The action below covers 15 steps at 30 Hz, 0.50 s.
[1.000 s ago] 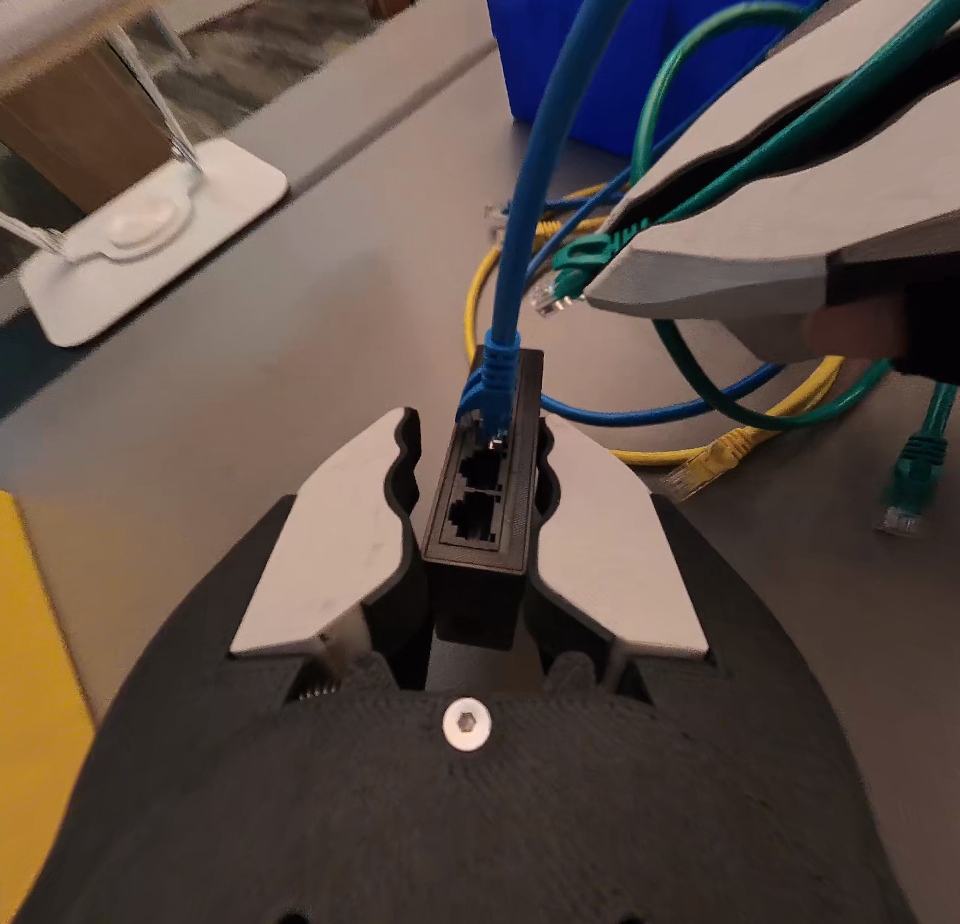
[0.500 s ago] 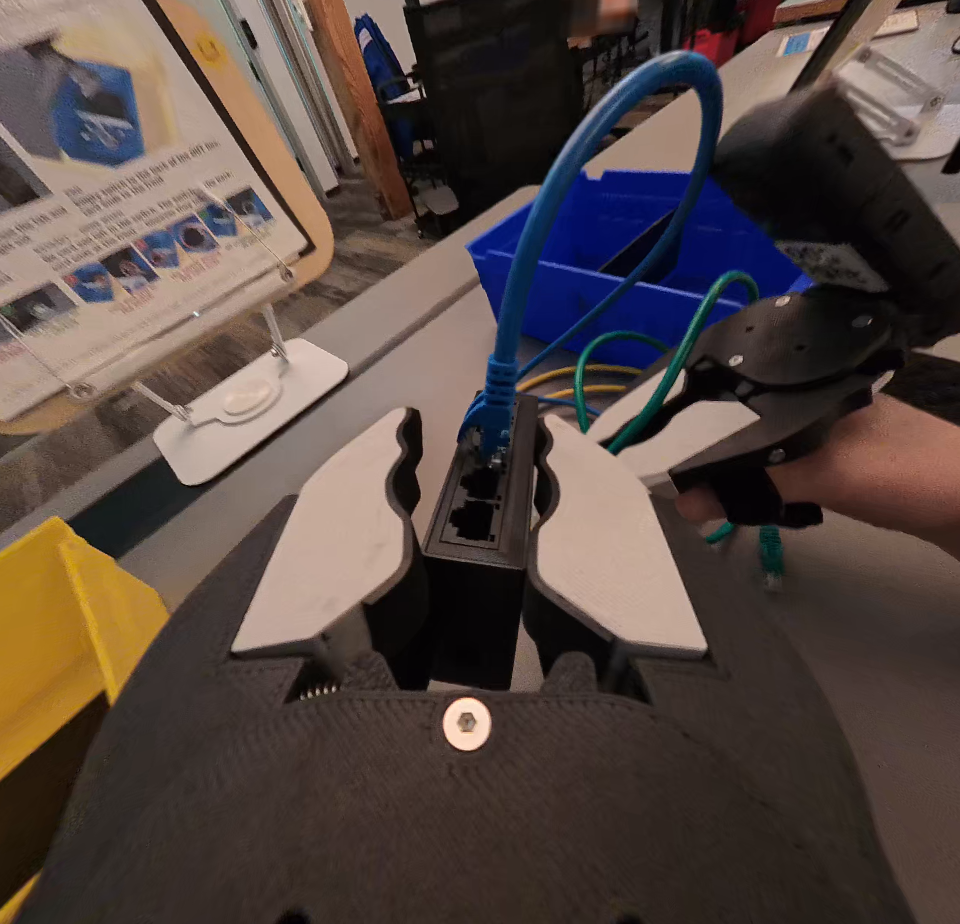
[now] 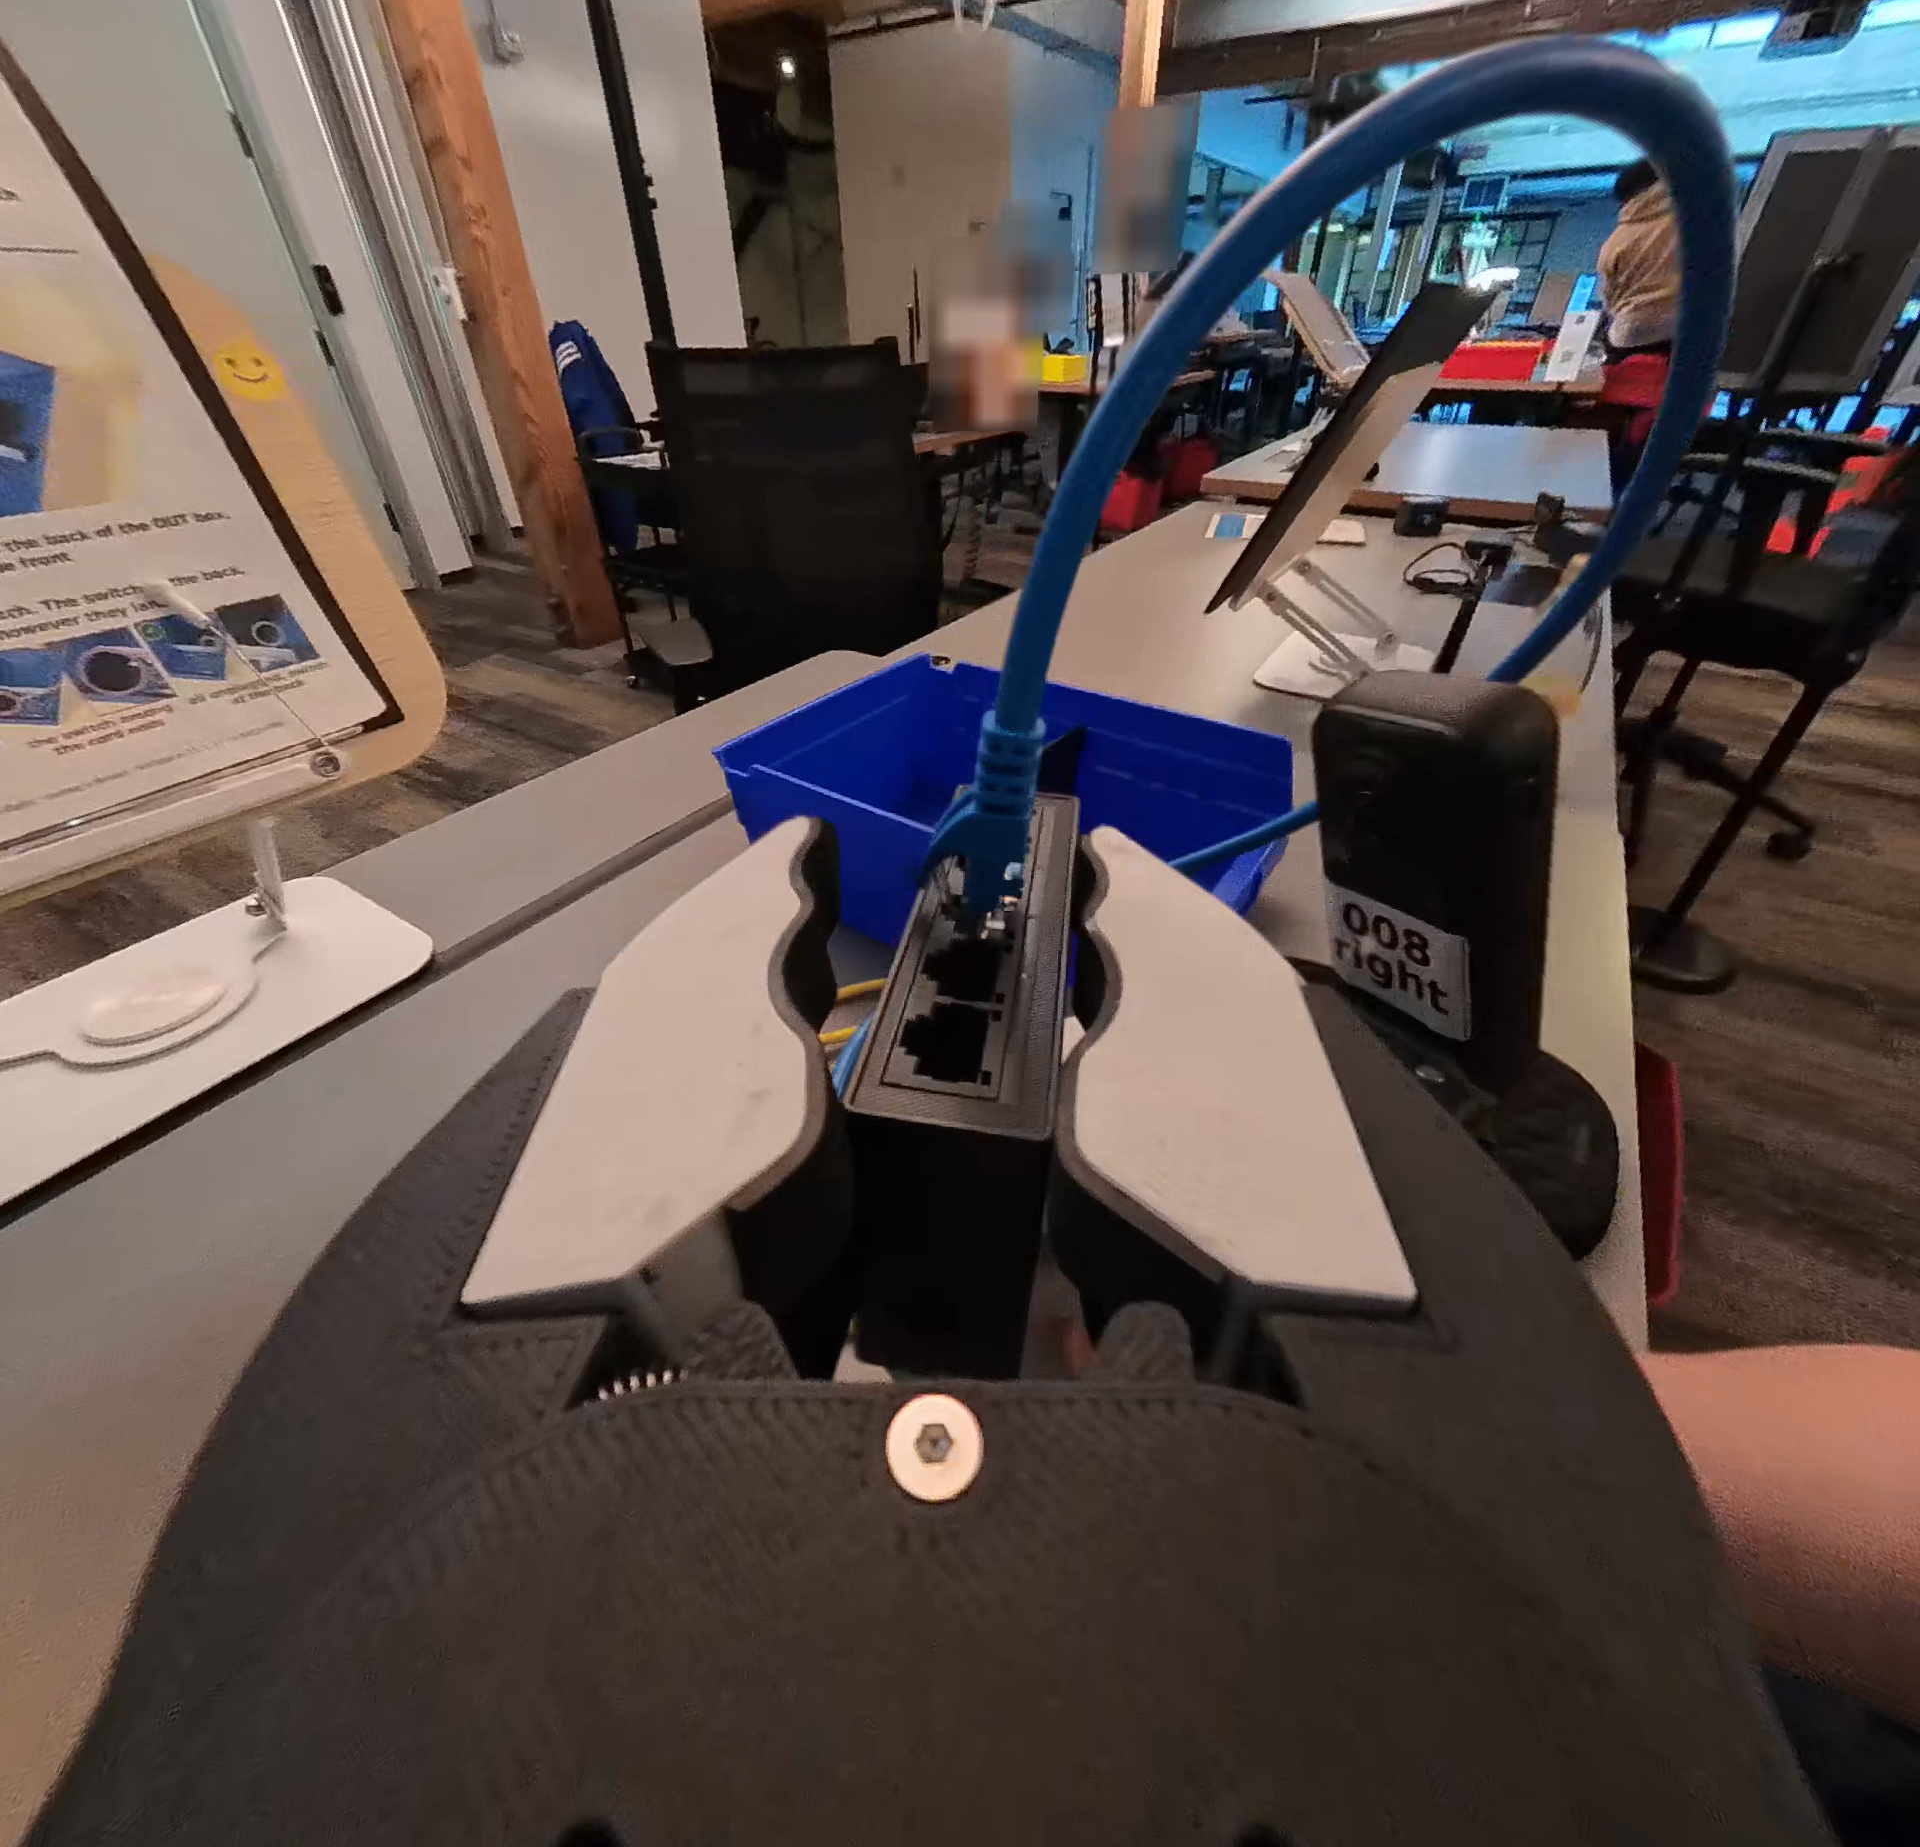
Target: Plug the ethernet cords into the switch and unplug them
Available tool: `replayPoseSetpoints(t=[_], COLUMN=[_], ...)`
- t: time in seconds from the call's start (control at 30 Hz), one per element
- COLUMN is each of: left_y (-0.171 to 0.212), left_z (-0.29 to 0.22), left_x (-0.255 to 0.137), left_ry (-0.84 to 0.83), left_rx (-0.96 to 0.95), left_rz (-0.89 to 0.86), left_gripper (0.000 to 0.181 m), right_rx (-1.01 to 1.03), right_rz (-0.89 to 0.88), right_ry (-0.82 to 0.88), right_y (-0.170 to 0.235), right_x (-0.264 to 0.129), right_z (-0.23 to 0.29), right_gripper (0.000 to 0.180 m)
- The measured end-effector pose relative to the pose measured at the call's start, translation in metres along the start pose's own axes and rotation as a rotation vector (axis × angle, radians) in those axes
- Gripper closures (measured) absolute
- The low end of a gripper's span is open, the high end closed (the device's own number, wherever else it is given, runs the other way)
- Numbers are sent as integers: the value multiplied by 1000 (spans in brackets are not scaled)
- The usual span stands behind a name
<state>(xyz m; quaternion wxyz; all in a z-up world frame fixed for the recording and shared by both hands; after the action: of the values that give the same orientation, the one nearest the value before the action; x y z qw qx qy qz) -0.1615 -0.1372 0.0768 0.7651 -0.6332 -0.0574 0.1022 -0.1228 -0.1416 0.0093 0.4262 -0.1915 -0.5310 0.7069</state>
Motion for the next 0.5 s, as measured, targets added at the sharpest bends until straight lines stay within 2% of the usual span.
replayPoseSetpoints(t=[0.1, 0.23, 0.37, 0.5], left_y=[-1, 0, -1, 7], left_z=[-5, -8, -11, -10], left_x=[1, 0, -1, -1], left_ry=[9, 32, 49, 92], left_rx=[32, 32, 17, 15], left_rz=[14, 34, 4, 47], left_gripper=[139, 139, 143, 150], right_rx=[63, -33, -22, -124], right_rz=[-40, -29, -60, 31], right_ry=[-70, -29, -69, -25], right_y=[3, 1, -2, 1], right_x=[-2, -4, -5, -4], right_z=[2, 3, 7, 5], right_gripper=[167, 167, 167, 166])
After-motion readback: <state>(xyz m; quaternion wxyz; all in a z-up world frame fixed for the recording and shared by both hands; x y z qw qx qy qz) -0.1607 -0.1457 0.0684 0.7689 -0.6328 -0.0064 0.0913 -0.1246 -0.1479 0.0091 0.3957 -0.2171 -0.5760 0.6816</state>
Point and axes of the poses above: each gripper's, where its closed fingertips meet, x out along the fingers, y out of its underside, z = x × y across the jaws, the point moved 6 cm from there along -x, back along the fingers, and after that the axes turned 10 degrees about x, right-handed, at the moved point
